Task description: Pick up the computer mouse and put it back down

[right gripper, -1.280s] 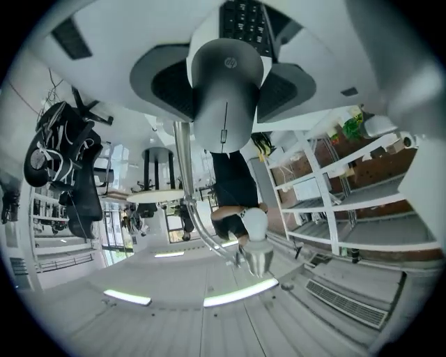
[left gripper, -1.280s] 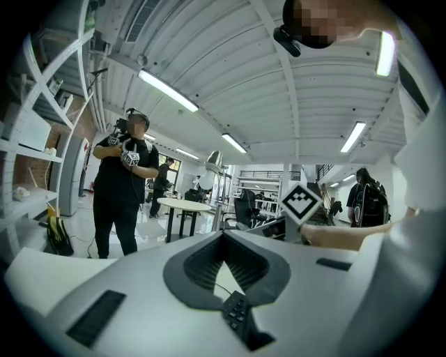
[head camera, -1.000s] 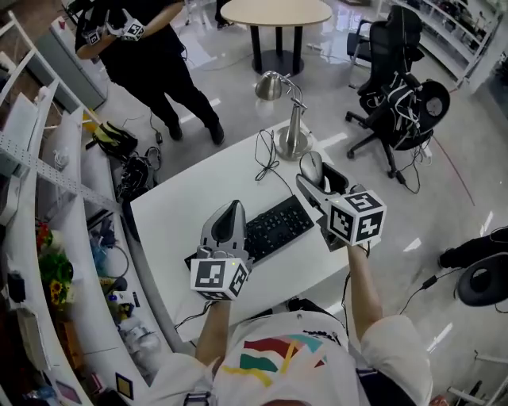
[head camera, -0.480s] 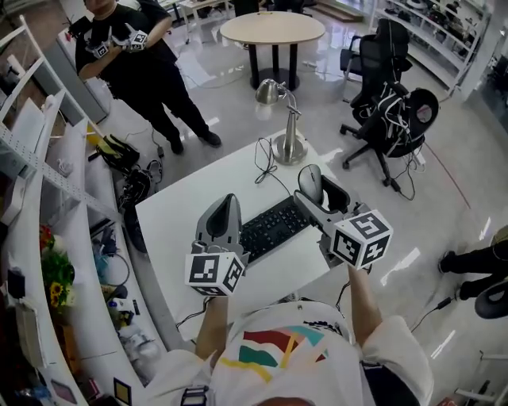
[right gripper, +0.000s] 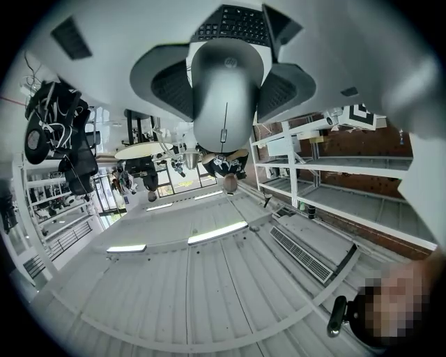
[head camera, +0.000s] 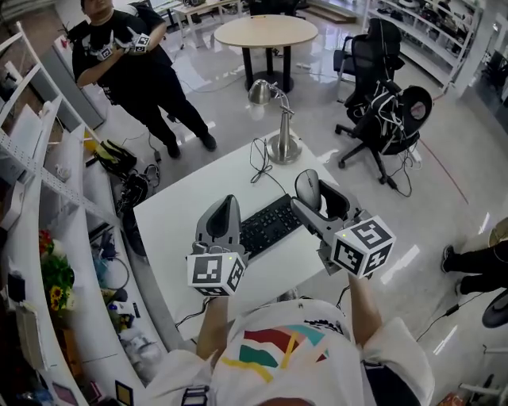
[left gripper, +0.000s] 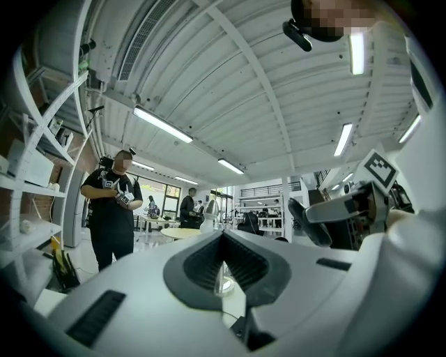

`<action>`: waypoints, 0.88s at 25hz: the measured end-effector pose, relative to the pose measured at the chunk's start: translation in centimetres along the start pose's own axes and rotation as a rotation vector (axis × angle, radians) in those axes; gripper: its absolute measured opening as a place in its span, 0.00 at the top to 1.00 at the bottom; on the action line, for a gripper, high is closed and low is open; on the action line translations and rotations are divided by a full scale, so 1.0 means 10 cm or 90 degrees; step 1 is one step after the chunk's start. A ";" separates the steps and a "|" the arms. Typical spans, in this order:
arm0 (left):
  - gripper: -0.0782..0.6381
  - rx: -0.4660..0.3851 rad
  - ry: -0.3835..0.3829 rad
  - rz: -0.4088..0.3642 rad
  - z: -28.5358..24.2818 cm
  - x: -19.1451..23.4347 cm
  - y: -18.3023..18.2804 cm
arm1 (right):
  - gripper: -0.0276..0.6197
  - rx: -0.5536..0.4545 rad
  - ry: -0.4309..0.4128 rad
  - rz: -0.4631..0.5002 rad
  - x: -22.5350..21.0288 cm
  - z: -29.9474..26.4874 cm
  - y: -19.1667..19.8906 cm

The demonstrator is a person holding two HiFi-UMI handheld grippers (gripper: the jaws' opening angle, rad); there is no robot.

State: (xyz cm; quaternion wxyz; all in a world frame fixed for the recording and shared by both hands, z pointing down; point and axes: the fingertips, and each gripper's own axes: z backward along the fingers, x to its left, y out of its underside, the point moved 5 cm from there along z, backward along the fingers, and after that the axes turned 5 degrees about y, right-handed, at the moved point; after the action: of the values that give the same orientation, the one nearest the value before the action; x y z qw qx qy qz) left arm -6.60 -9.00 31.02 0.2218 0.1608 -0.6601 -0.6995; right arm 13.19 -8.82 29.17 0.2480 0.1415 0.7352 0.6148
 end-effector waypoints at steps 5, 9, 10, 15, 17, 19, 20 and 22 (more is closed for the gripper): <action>0.83 -0.016 0.004 0.013 0.02 -0.01 -0.02 | 0.50 -0.001 -0.008 0.000 0.04 0.01 0.02; 0.83 -0.010 -0.003 0.015 0.04 0.02 -0.01 | 0.50 0.003 -0.015 0.000 0.08 -0.01 0.03; 0.83 -0.011 -0.005 0.016 0.05 0.04 -0.02 | 0.50 0.003 -0.018 0.000 0.09 -0.02 0.04; 0.83 -0.015 -0.014 0.017 0.06 0.08 -0.02 | 0.50 0.008 -0.029 0.007 0.11 -0.08 0.04; 0.83 -0.017 -0.021 0.018 0.08 0.11 -0.03 | 0.50 0.009 -0.036 0.011 0.12 -0.12 0.02; 0.83 -0.019 -0.030 0.016 0.11 0.16 -0.04 | 0.50 0.011 -0.044 0.015 0.15 -0.18 0.00; 0.83 -0.018 -0.036 0.015 0.13 0.18 -0.04 | 0.50 0.013 -0.049 0.016 0.16 -0.21 0.00; 0.83 -0.014 -0.052 0.014 0.19 0.25 -0.02 | 0.50 0.021 -0.061 0.017 0.20 -0.29 0.02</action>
State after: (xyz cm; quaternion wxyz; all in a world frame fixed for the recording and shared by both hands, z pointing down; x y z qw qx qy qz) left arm -9.69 -8.68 31.18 0.2043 0.1224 -0.6624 -0.7103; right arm 9.97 -10.20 29.32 0.2720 0.1847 0.7305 0.5986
